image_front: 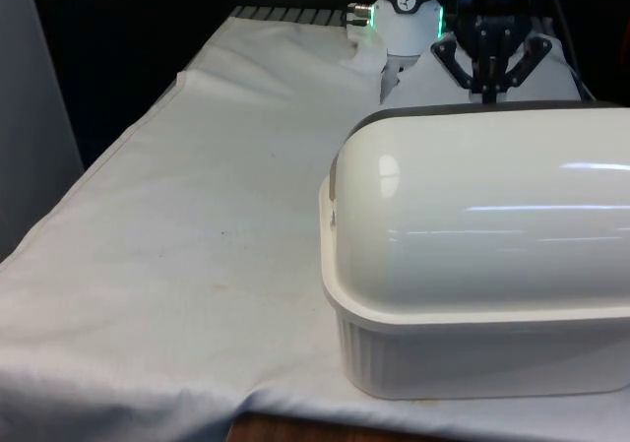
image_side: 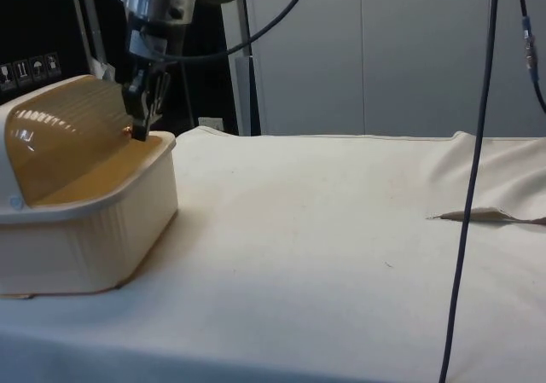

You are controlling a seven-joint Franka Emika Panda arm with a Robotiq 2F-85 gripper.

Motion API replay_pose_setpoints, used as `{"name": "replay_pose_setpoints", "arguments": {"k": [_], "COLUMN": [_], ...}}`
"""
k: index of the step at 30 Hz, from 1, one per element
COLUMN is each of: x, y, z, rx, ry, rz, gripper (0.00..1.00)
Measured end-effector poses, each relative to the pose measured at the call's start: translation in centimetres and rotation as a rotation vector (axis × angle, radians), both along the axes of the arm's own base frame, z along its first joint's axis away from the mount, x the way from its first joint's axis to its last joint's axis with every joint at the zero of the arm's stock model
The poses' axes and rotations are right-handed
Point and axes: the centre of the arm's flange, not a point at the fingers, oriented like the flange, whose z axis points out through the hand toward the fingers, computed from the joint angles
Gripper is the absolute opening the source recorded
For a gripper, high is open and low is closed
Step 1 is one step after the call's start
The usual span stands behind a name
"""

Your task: Open the lid, then close it.

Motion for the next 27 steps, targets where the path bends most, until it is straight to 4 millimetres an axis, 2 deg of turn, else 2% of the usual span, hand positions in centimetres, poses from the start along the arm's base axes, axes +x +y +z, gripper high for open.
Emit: {"name": "replay_pose_setpoints", "arguments": {"k": [27], "x": [1.7], "y": [0.6], "z": [3.2], "rx": [-0.002], "ry": [-0.072], "rz": [-0.031], "gripper": [0.0]}}
